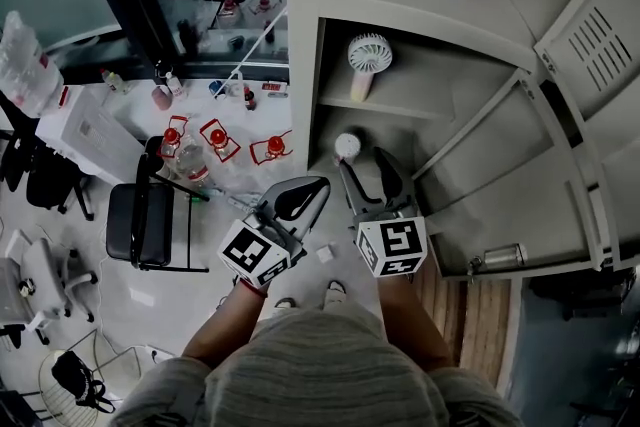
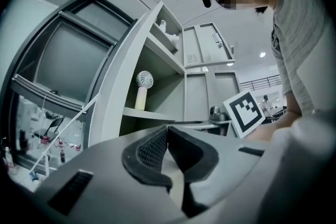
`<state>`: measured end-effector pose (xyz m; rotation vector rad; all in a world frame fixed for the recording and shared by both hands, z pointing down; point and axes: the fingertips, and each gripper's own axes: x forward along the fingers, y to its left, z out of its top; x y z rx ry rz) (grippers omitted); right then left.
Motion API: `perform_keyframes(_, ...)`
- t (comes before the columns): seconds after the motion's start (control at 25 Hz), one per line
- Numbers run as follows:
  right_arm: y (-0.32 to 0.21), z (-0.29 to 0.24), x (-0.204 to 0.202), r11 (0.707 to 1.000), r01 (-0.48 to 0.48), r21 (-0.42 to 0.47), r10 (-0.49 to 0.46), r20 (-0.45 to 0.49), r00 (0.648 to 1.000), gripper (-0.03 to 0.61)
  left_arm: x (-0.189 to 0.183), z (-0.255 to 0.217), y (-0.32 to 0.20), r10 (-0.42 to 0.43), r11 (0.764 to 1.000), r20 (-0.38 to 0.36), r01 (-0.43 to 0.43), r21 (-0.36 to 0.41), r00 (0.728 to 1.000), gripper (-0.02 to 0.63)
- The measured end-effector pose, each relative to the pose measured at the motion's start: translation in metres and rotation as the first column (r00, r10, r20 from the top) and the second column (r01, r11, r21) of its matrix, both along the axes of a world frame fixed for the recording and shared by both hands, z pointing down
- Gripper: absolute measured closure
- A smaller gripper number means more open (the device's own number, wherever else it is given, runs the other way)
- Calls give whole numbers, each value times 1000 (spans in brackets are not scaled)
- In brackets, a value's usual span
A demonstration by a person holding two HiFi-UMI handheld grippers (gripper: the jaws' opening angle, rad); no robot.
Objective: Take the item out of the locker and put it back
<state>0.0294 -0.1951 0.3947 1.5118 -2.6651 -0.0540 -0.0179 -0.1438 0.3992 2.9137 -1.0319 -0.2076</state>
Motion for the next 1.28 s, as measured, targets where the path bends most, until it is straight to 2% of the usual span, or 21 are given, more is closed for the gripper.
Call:
perform_keyframes(0.24, 11, -32, 0, 998, 13, 67, -14, 21, 1000, 335, 4, -14, 8, 17, 1000, -11, -17, 18, 1000, 606)
perform_keyframes(0.32, 14, -40, 1, 996, 13, 92, -15, 23, 1000, 409, 5, -16, 11, 23, 1000, -13, -22, 22, 1000, 606)
perform_keyframes(0.52, 11, -62, 4, 989, 10, 148, -16, 37, 999, 519, 6, -14, 14, 27, 999, -10, -27, 18, 1000, 606)
perform_keyframes(0.84, -10, -87, 0, 979, 14, 205, -19, 27, 999, 549, 1, -12, 15, 11, 1000, -2, -11, 12, 1000, 606)
perform_keyframes(1.12, -23, -97, 0, 976, 32, 218, -44, 51, 998, 549, -4, -11, 12, -5, 1000, 0, 5, 8, 1000, 606)
perform_keyframes(1.16, -27, -97, 0, 977, 35, 212, -48, 57, 997, 523, -3, -11, 11, -5, 1000, 2, 5, 6, 1000, 606)
perform_keyframes(1.2, -32, -95, -1, 979, 39, 202, -53, 62, 997, 444, -3, -10, 11, -4, 1000, 4, 4, 4, 1000, 606)
perform_keyframes(1.24, -37, -93, -2, 981, 45, 189, -58, 64, 996, 403, -2, -9, 11, -4, 1000, 5, 4, 3, 1000, 606)
perform_keyframes(1.28, -42, -91, -3, 983, 49, 176, -61, 62, 996, 386, -2, -8, 10, -4, 1000, 7, 4, 2, 1000, 606)
